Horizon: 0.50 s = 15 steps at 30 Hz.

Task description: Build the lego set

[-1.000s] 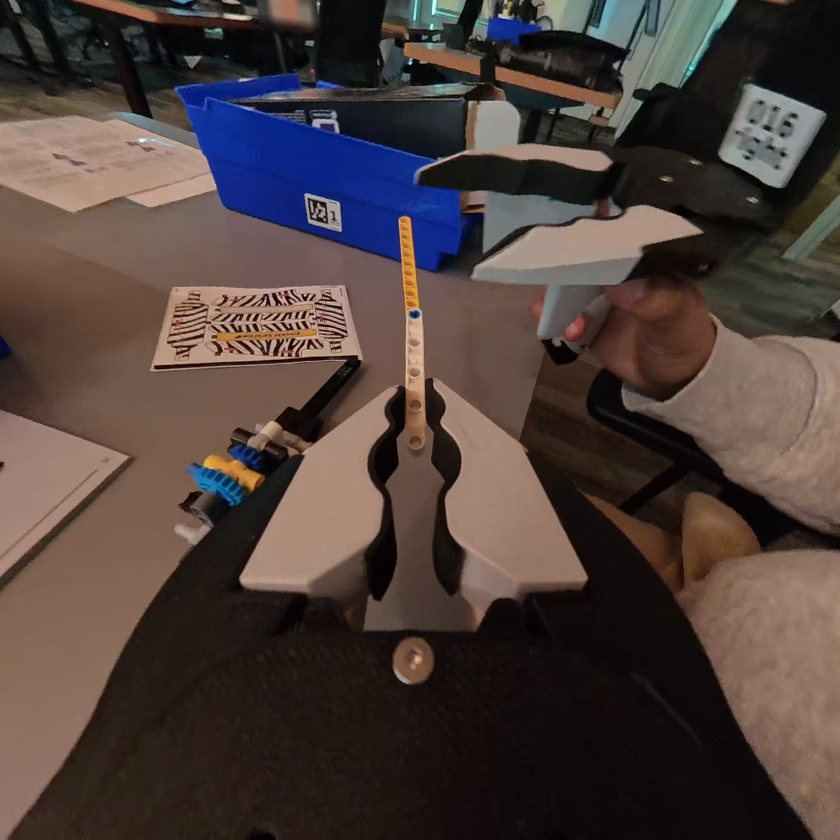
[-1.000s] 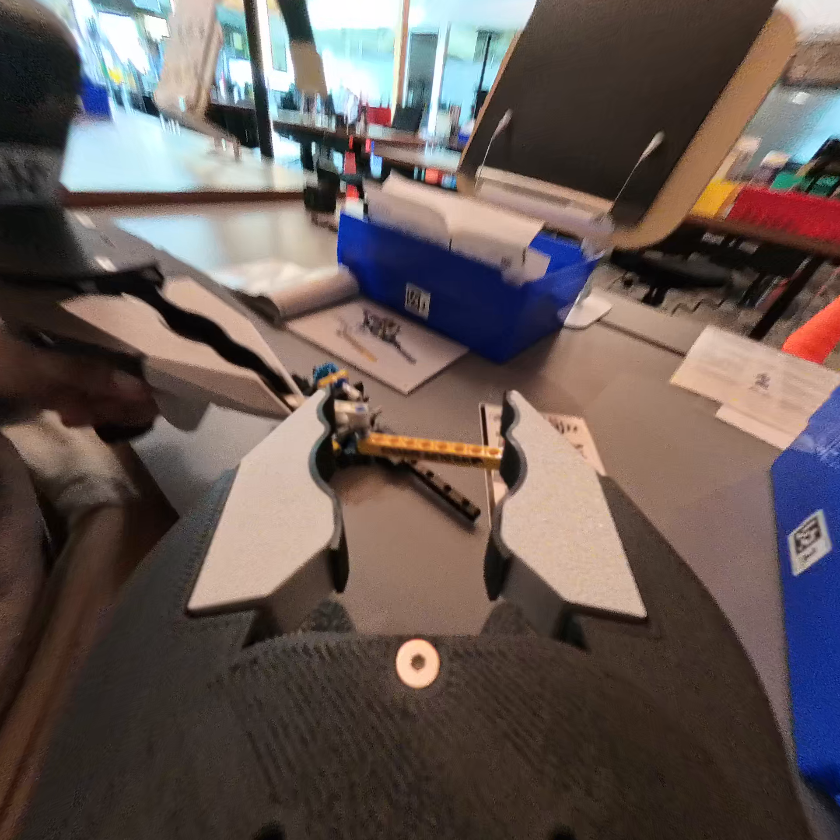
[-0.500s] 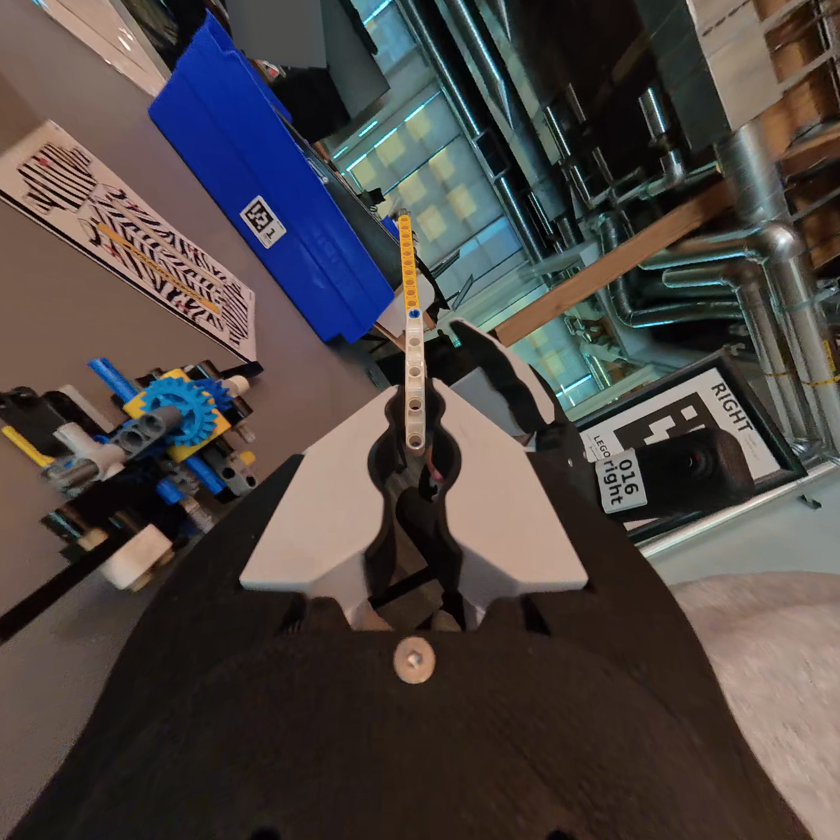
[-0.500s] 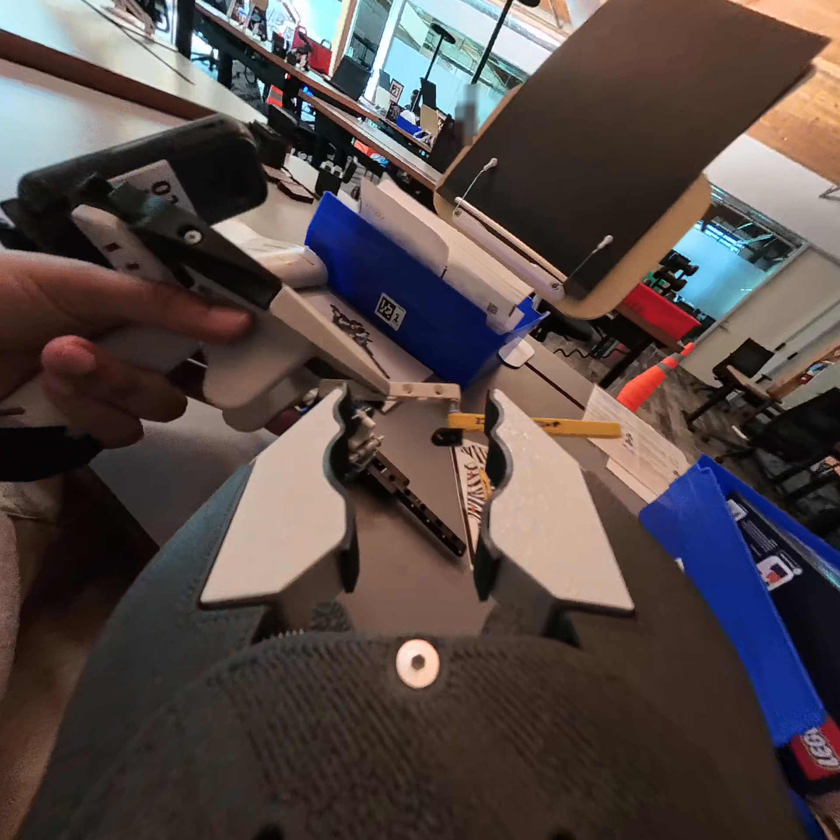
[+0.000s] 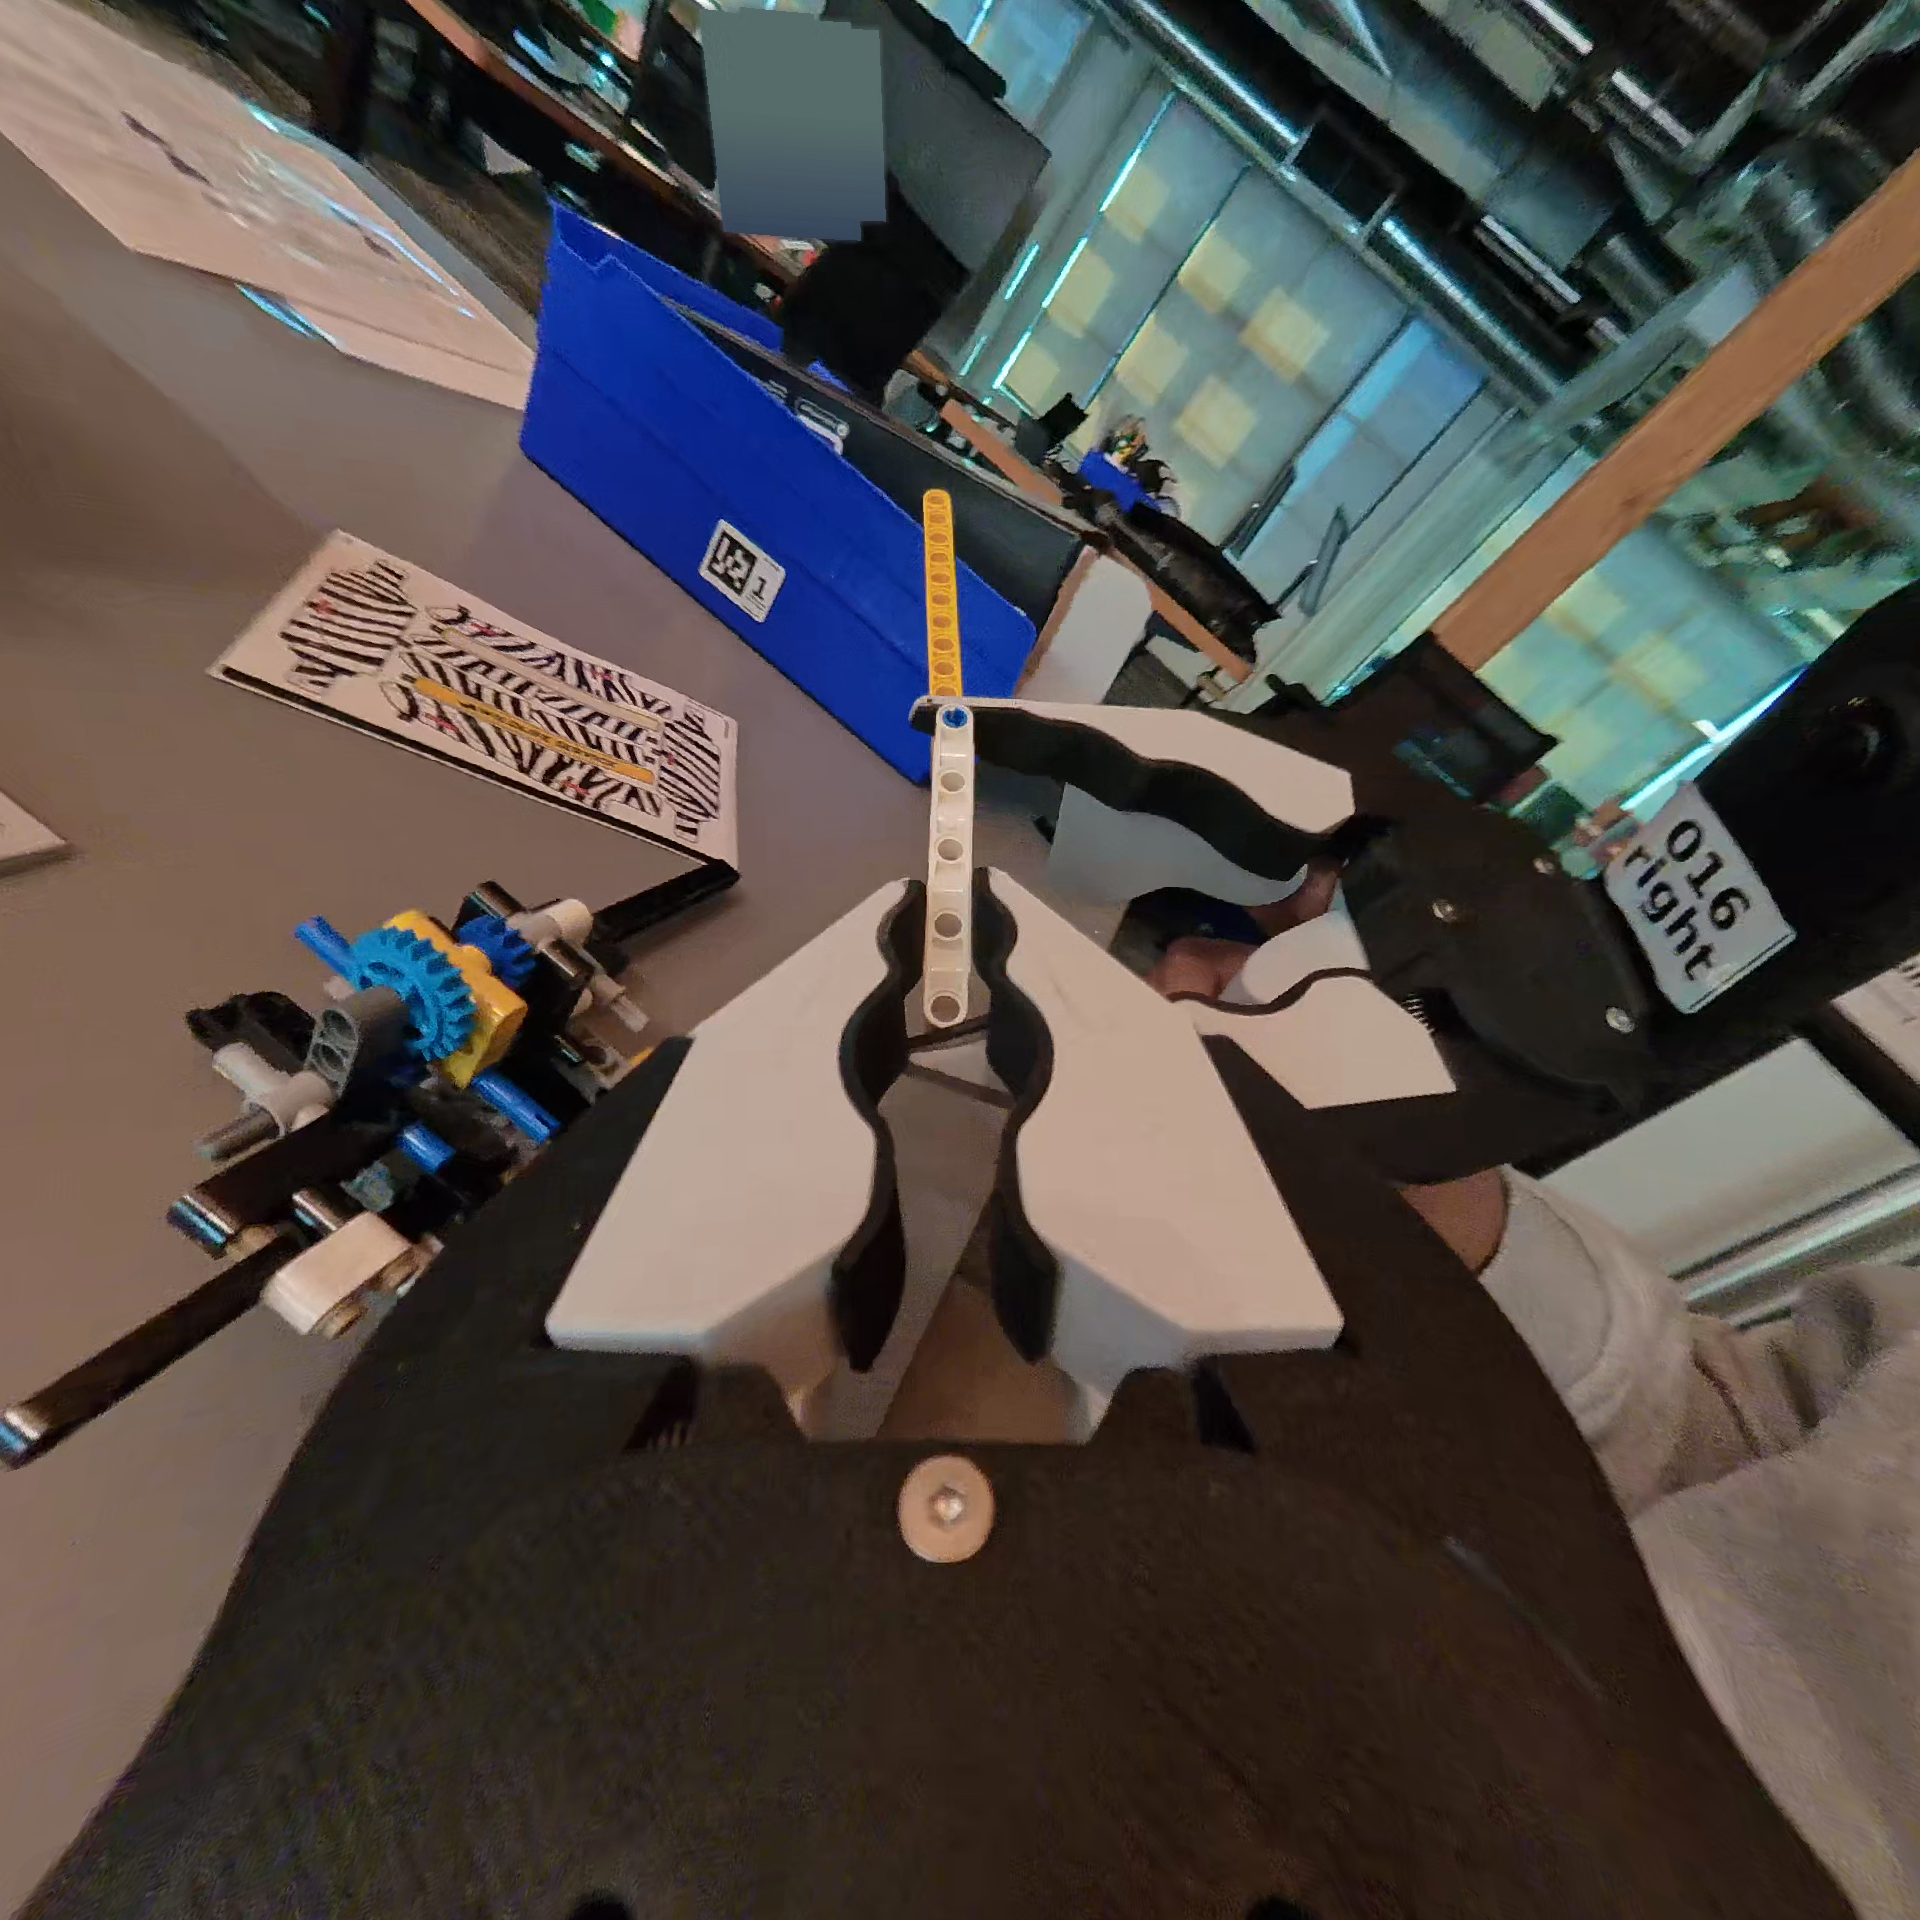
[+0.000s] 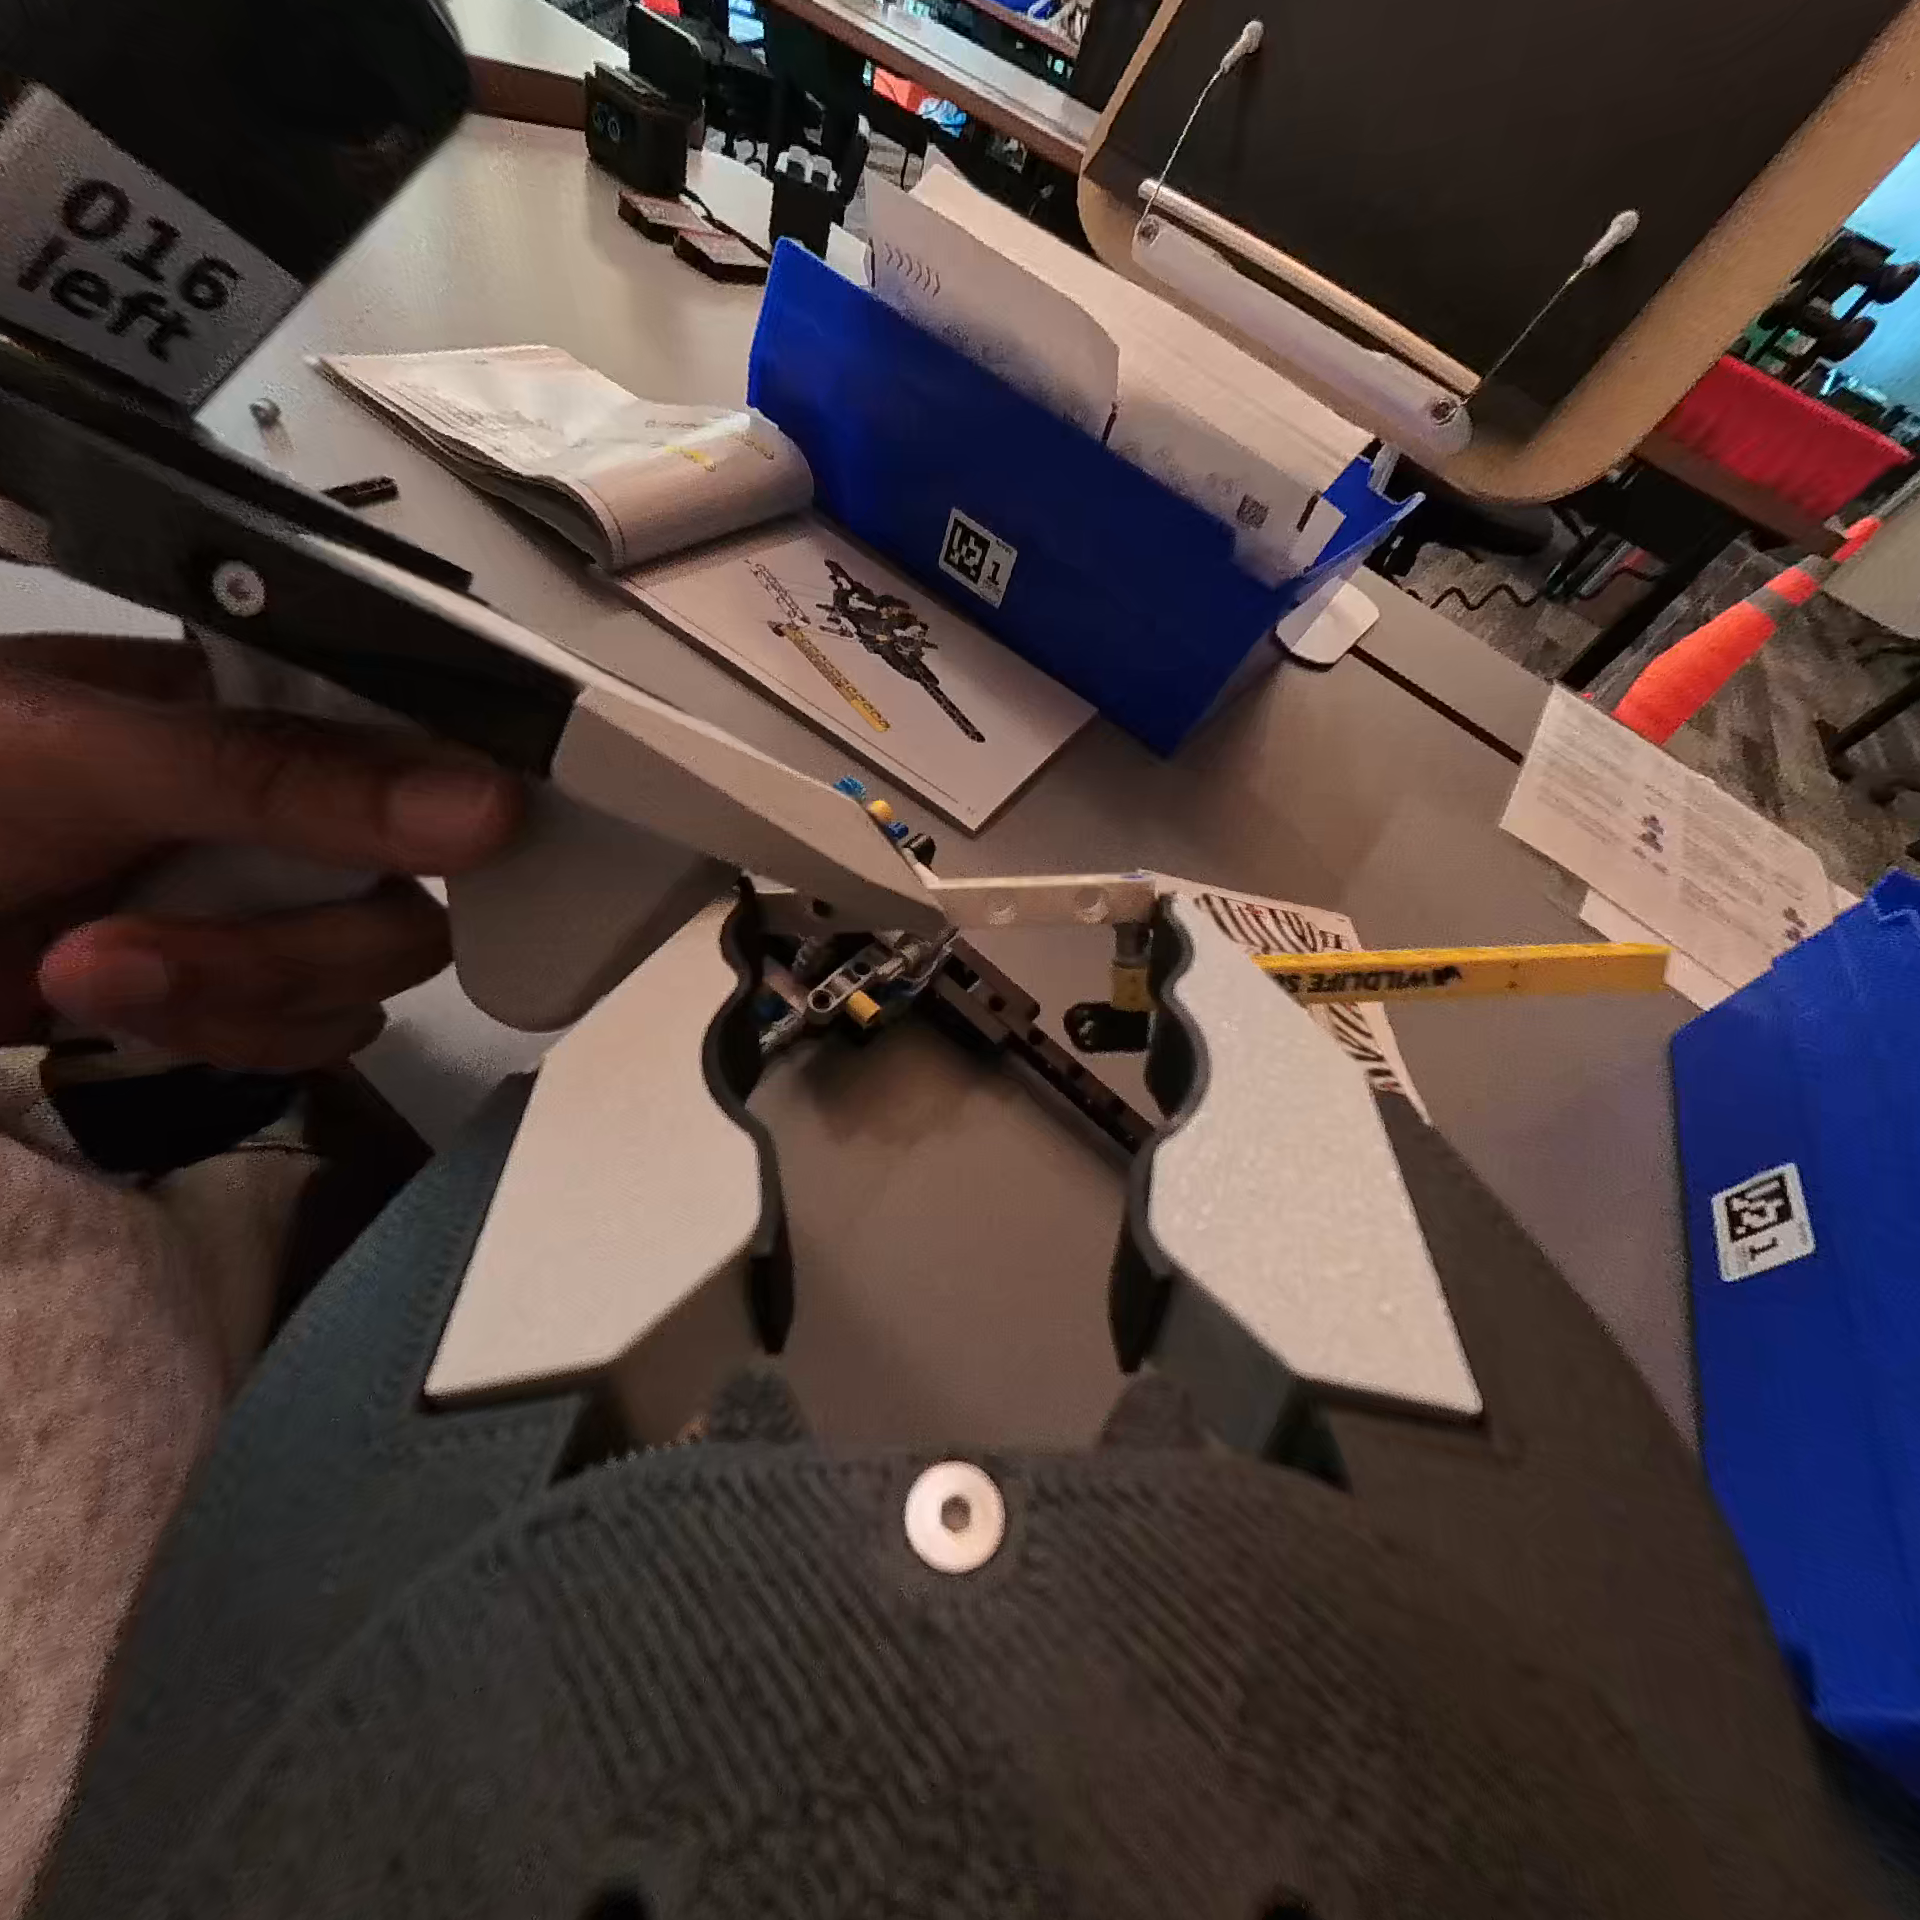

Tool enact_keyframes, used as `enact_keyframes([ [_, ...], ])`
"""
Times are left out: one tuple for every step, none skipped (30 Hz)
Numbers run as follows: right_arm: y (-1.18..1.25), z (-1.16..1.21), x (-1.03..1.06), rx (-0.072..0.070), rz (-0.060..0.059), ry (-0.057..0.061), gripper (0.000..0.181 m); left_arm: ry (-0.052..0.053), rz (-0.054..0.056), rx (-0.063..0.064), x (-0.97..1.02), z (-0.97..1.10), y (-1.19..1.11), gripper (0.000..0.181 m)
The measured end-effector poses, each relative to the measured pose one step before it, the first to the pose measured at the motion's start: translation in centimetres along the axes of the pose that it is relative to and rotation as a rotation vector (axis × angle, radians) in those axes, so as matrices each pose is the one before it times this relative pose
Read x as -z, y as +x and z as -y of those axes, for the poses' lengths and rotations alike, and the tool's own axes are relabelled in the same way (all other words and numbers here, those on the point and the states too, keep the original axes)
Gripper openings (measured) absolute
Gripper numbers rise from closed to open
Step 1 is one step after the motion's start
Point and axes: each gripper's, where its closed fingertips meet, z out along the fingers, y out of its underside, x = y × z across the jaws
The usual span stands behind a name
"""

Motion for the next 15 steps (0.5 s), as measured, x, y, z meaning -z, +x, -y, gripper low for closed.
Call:
enact_keyframes([
  [-0.029, 0.061, -0.027, 0.0008, 0.0007, -0.0030, 0.074, -0.0047, 0.0161, -0.0194, 0.036, -0.060, -0.089, 0.007],
  [-0.057, 0.012, -0.056, 0.0051, -0.0003, -0.0064, 0.074, -0.0058, 0.0162, -0.0206, 0.026, -0.092, -0.116, 0.007],
  [-0.053, -0.068, -0.068, 0.0138, -0.0010, -0.0111, 0.074, -0.0064, 0.0199, -0.0171, 0.045, -0.100, -0.156, 0.007],
  [-0.059, -0.075, -0.068, 0.0234, -0.0037, -0.0109, 0.074, 0.0010, 0.0184, -0.0117, 0.093, 0.034, -0.140, 0.006],
  [-0.074, -0.093, -0.089, 0.0291, -0.0076, -0.0121, 0.074, -0.0013, 0.0194, -0.0117, 0.105, 0.015, -0.174, 0.006],
  [-0.097, -0.069, -0.111, 0.0361, -0.0100, -0.0102, 0.073, -0.0048, 0.0080, -0.0173, 0.083, -0.013, -0.015, 0.006],
  [-0.125, -0.067, -0.138, 0.0423, -0.0123, -0.0092, 0.072, -0.0046, 0.0113, -0.0217, 0.077, 0.006, -0.052, 0.006],
  [-0.080, -0.107, -0.154, 0.0399, -0.0159, -0.0125, 0.073, -0.0002, 0.0114, -0.0210, 0.074, 0.043, -0.087, 0.006],
  [-0.095, -0.100, -0.164, 0.0316, -0.0127, -0.0120, 0.074, 0.0058, 0.0042, -0.0148, 0.093, 0.134, -0.017, 0.006],
  [-0.016, -0.003, -0.094, 0.0183, -0.0099, -0.0040, 0.074, 0.0055, -0.0006, -0.0062, 0.092, 0.126, 0.006, 0.006],
  [-0.004, 0.174, -0.013, 0.0033, -0.0014, 0.0101, 0.074, -0.0023, -0.0016, -0.0043, 0.052, 0.007, -0.032, 0.006],
  [-0.023, 0.260, 0.052, -0.0112, 0.0087, 0.0202, 0.075, -0.0068, -0.0018, -0.0124, 0.034, -0.059, 0.009, 0.006],
  [-0.059, 0.216, 0.065, -0.0222, 0.0175, 0.0221, 0.075, -0.0091, 0.0069, -0.0160, 0.009, -0.115, -0.043, 0.006],
  [-0.090, 0.162, 0.035, -0.0252, 0.0213, 0.0227, 0.077, -0.0080, 0.0088, -0.0133, -0.010, -0.117, -0.027, 0.007],
  [0.235, -0.060, 0.044, -0.0258, 0.0010, 0.0123, 0.078, -0.0030, 0.0045, -0.0057, -0.008, -0.057, 0.052, 0.007],
])
